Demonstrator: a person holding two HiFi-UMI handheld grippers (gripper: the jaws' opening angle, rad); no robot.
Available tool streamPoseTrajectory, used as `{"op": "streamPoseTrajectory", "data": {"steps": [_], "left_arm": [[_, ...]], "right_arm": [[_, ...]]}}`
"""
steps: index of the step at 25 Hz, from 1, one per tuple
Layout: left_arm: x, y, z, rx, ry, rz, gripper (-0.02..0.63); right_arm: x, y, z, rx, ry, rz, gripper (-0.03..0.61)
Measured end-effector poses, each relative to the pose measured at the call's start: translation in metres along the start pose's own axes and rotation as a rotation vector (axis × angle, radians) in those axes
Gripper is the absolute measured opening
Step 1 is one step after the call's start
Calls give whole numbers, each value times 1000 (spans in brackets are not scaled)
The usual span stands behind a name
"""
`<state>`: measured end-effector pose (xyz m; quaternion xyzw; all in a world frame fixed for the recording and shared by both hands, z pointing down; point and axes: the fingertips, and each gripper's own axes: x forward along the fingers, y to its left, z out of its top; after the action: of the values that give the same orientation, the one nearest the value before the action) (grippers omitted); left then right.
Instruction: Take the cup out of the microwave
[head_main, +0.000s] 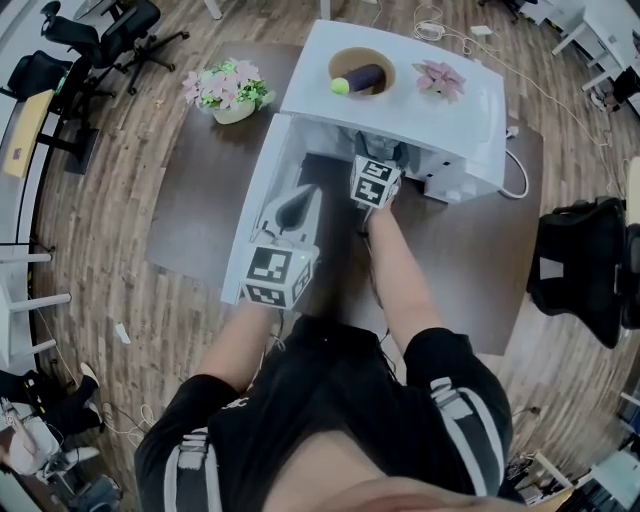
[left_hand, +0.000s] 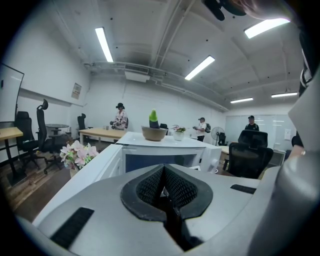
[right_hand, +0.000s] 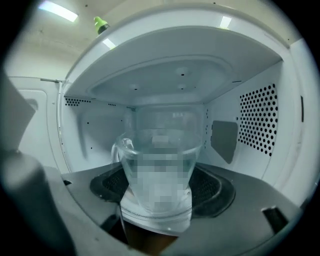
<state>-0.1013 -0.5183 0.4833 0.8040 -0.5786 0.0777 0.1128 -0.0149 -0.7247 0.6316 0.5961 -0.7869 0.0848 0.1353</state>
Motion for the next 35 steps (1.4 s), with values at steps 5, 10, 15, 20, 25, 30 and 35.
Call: {"op": "streamPoseTrajectory", "data": {"steps": [5, 10, 15, 20, 25, 30, 35], "left_arm": [[-8, -7, 3, 8, -3, -17, 0], [-23, -14, 2, 14, -4, -27, 0], [-44, -22, -2, -8, -2, -28, 0], [-60, -31, 14, -12, -46, -36, 0], [-77, -43, 34, 4, -91, -56, 0], [-86, -60, 53, 26, -137, -85, 0], [-92, -76, 70, 45, -172, -112, 0]], "right_arm": [[-29, 5, 0, 10, 8, 39, 368], [-73, 13, -11, 0, 54, 91, 368], [-127, 11, -7, 10, 46, 104, 368], [-187, 18, 17, -9, -17, 140, 368], [-240, 10, 55, -26, -94, 117, 368], [-286, -5, 107, -47, -178, 80, 368], [-319, -15, 135, -48, -218, 69, 370]]}}
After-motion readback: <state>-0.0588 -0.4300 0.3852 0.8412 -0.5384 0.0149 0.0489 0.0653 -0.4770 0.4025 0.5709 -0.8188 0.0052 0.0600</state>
